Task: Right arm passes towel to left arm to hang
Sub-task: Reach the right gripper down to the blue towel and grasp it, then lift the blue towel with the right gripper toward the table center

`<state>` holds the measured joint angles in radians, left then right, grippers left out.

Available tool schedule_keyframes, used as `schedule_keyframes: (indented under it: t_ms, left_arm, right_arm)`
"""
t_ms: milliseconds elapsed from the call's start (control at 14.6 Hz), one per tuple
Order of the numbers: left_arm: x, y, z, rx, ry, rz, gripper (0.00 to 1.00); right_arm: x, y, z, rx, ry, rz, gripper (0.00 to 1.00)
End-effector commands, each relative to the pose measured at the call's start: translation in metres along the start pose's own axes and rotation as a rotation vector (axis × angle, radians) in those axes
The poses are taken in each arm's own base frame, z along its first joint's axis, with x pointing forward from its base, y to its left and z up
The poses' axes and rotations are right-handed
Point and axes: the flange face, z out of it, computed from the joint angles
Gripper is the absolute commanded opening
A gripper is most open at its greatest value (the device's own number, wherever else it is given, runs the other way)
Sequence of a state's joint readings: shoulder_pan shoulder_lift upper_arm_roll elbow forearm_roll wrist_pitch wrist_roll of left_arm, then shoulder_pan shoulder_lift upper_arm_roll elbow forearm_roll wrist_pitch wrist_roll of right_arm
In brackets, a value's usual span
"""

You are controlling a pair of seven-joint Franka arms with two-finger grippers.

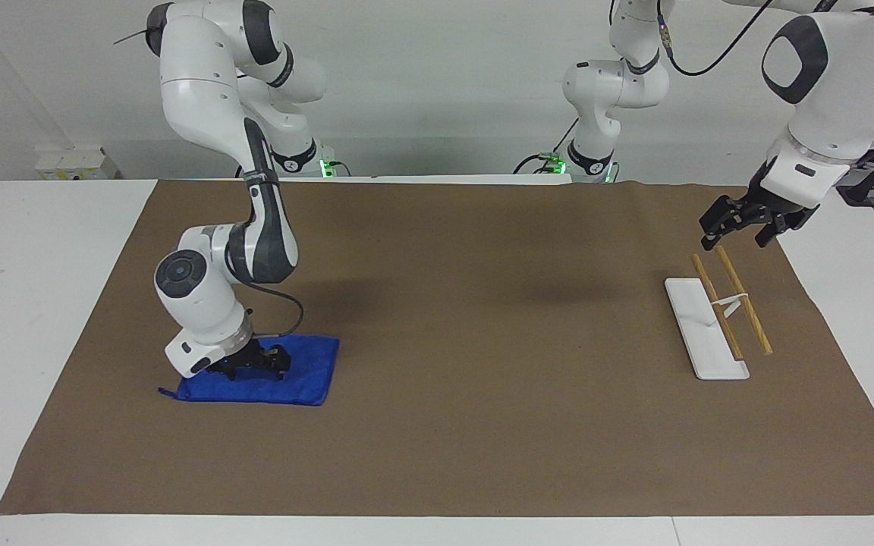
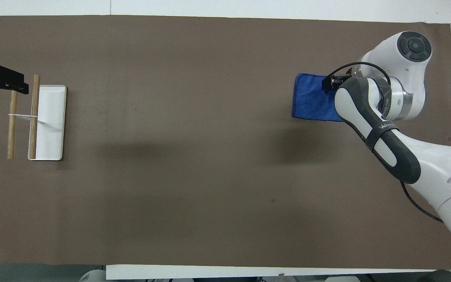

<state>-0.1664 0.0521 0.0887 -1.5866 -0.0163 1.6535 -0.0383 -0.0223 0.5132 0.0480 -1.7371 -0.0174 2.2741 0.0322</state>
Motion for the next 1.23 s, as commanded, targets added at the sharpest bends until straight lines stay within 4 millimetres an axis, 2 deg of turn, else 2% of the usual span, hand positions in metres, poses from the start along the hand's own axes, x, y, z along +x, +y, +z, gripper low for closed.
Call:
schedule_keyframes:
  t_ms: [0,137,273,342,410,547,615,683,752,957,1162]
  left_arm:
    - [-0.004,0.001,-0.005,0.016,-0.005,0.0,1.0]
    - [-0.004,0.001,-0.005,0.016,-0.005,0.0,1.0]
    - [-0.004,0.001,-0.005,0.016,-0.005,0.0,1.0]
    - [-0.004,0.001,-0.005,0.016,-0.005,0.0,1.0]
    - [-0.004,0.001,-0.005,0.016,-0.005,0.0,1.0]
    - [-0.004,0.001,-0.005,0.016,-0.005,0.0,1.0]
    - [-0.004,0.001,-0.005,0.016,-0.005,0.0,1.0]
    - [-0.004,0.001,-0.005,0.016,-0.005,0.0,1.0]
    - [-0.004,0.001,-0.005,0.016,-0.005,0.0,1.0]
    - [-0.004,0.001,-0.005,0.016,-0.005,0.0,1.0]
    - [-0.004,0.001,-0.005,0.016,-0.005,0.0,1.0]
  right_arm:
    - [-0.005,0.004,0.004,0.013,0.002,-0.019,0.99]
    - [-0.009,0.003,0.008,0.013,-0.007,-0.021,0.94]
    - [-0.009,0.002,0.01,0.013,-0.01,-0.022,0.83]
    - [-0.011,0.001,0.011,0.013,-0.016,-0.024,0.72]
    - [-0.011,0.002,0.012,0.013,-0.018,-0.022,0.57]
    - [-0.012,-0.002,0.011,0.013,-0.022,-0.025,0.21]
    - [-0.012,-0.003,0.011,0.012,-0.025,-0.027,0.06]
    - [-0.012,-0.004,0.008,0.011,-0.035,-0.033,0.01]
    - [-0.008,-0.004,0.0,0.011,-0.054,-0.033,0.01]
    - [0.008,-0.004,-0.046,0.017,-0.114,-0.025,0.0]
    - [0.013,-0.018,-0.083,0.164,-0.155,0.038,0.0]
